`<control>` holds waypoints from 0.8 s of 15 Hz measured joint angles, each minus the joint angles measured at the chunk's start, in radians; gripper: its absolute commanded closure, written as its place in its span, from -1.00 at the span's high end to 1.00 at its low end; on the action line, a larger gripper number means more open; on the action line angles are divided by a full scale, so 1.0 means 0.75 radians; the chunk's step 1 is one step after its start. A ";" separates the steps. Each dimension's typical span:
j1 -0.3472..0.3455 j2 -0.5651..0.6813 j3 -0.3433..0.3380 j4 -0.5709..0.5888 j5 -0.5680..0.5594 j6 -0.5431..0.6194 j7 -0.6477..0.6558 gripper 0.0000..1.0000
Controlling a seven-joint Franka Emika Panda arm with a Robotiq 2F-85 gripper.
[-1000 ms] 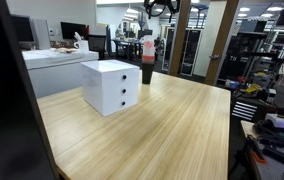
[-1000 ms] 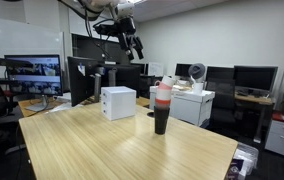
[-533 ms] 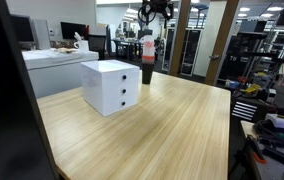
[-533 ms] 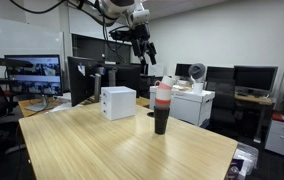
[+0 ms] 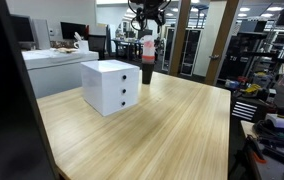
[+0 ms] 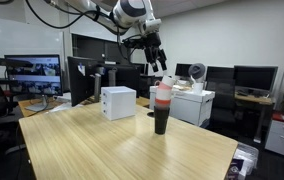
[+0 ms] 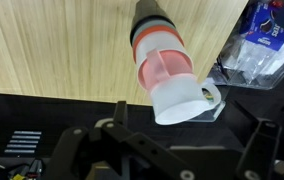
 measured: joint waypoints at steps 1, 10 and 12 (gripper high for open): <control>0.000 0.028 -0.004 0.034 0.000 0.000 -0.015 1.00; -0.010 0.210 -0.036 0.248 0.014 -0.070 -0.082 1.00; -0.012 0.219 -0.036 0.264 0.014 -0.114 -0.082 1.00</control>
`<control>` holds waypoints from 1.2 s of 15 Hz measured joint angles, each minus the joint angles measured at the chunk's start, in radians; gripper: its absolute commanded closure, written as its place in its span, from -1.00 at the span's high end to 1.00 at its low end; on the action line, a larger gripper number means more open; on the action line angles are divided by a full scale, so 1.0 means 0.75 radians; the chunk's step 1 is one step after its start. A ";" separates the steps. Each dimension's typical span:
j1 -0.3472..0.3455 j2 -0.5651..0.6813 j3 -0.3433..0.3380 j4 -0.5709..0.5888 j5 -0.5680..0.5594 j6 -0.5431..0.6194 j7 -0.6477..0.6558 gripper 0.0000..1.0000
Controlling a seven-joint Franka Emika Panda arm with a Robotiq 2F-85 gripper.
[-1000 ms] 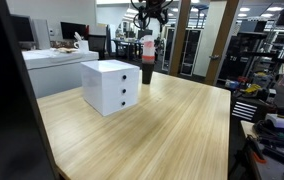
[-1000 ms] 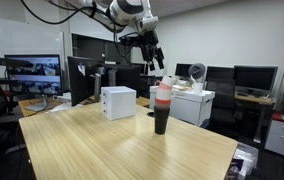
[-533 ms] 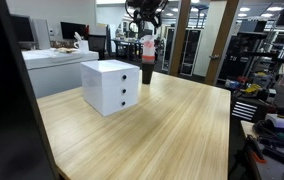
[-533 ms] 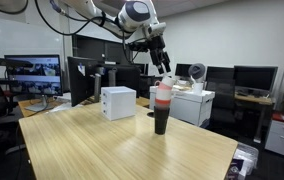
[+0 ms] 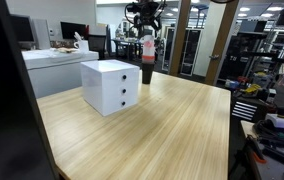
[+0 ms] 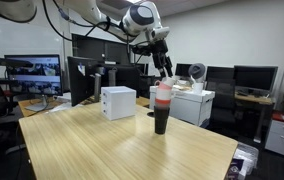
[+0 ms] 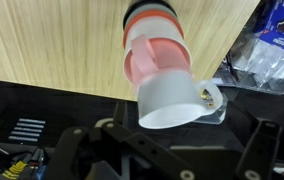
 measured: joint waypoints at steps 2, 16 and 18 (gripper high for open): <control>-0.003 0.008 0.000 0.012 0.000 -0.027 0.000 1.00; -0.010 0.034 -0.019 0.045 -0.006 -0.032 -0.008 -0.18; -0.009 0.034 -0.019 0.045 -0.009 -0.032 -0.013 -0.18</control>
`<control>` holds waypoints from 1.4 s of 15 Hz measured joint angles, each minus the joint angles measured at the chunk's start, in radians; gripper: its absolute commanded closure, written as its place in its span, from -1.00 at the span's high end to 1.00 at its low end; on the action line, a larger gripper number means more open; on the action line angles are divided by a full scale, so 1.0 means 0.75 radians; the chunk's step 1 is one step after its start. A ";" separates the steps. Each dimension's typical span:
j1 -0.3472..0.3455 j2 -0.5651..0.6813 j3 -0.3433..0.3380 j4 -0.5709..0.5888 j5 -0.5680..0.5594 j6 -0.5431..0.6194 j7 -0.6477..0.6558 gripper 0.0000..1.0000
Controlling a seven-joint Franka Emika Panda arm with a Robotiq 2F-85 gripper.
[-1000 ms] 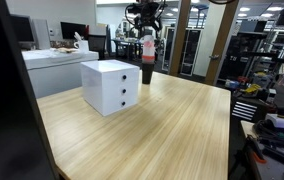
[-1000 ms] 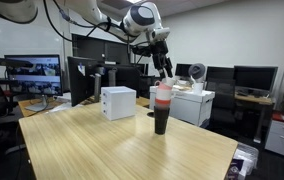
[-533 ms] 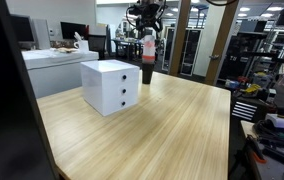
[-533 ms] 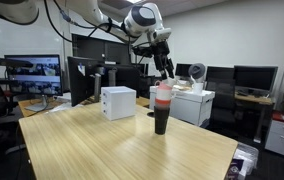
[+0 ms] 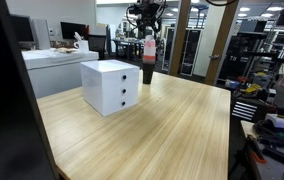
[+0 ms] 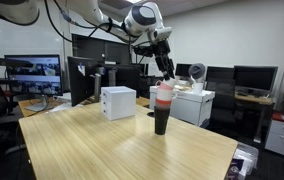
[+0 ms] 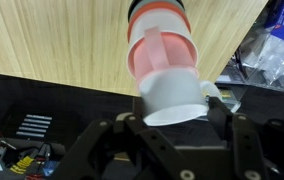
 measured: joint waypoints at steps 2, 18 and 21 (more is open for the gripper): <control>0.003 0.000 0.000 0.000 -0.013 0.000 0.000 -0.18; 0.163 -0.183 -0.004 -0.089 -0.217 -0.019 0.000 -0.18; 0.204 -0.267 -0.002 -0.187 -0.231 0.000 0.000 -0.18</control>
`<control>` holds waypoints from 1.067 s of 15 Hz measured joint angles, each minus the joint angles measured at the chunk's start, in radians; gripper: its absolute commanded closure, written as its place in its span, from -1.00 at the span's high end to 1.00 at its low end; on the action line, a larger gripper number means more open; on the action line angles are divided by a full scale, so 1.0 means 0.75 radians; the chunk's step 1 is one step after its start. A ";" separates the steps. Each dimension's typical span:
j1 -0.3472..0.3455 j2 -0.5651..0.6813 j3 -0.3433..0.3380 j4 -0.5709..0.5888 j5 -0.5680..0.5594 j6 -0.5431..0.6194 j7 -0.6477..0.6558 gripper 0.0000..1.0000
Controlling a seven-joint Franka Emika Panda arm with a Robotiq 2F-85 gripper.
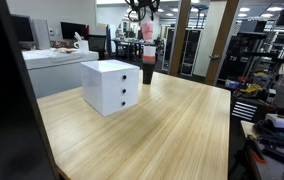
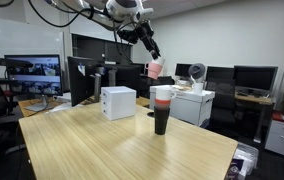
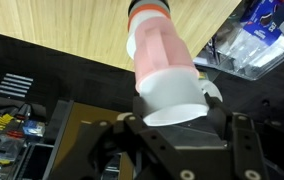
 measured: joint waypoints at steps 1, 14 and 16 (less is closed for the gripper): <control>0.015 -0.030 0.002 -0.045 0.000 0.018 0.000 -0.18; 0.082 -0.440 0.068 -0.868 -0.120 0.447 0.115 -0.18; 0.078 -0.499 0.078 -0.983 -0.142 0.487 0.139 -0.18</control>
